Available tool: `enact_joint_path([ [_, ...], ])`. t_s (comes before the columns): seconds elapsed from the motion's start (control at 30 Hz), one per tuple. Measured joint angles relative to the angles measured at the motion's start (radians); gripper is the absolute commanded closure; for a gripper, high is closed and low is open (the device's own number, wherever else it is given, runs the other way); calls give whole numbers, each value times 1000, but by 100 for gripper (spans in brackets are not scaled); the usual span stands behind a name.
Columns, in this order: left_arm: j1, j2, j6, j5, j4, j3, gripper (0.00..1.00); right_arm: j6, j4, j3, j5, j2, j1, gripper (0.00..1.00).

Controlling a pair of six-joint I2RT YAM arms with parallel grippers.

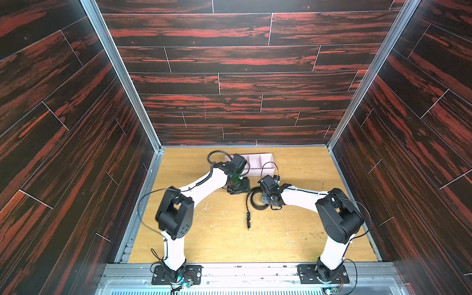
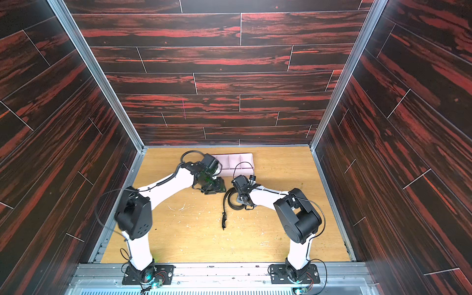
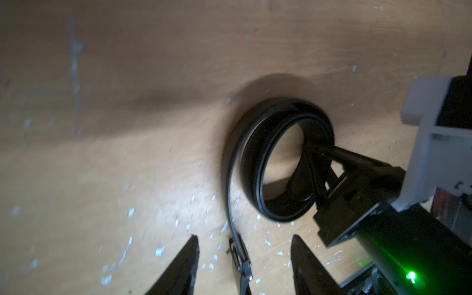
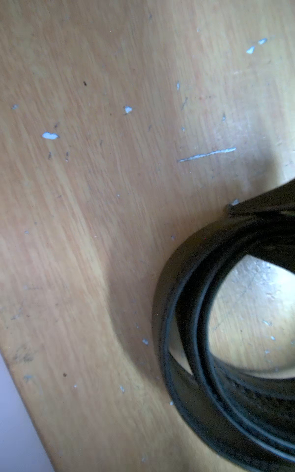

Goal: Place the belts into the storage roll
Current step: Roll the belt at the center of the board.

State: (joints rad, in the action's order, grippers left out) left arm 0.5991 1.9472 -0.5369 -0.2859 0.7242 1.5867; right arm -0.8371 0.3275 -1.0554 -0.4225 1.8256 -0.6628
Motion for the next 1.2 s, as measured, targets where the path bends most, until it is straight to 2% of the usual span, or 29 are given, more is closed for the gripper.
enact_joint_path([
  [0.27, 2, 82, 130, -21, -25, 6, 40, -4, -3, 0, 11, 0, 0, 100],
  [0.63, 16, 132, 156, -25, -87, 3, 38, -65, 0, 0, -1, 0, -1, 100],
  [0.9, 18, 155, 155, -21, -114, 0, 38, -126, 35, -2, -64, 1, -33, 100],
  [1.2, 24, 213, 129, -8, -82, 27, 52, -166, 63, -13, -87, 2, -52, 100],
])
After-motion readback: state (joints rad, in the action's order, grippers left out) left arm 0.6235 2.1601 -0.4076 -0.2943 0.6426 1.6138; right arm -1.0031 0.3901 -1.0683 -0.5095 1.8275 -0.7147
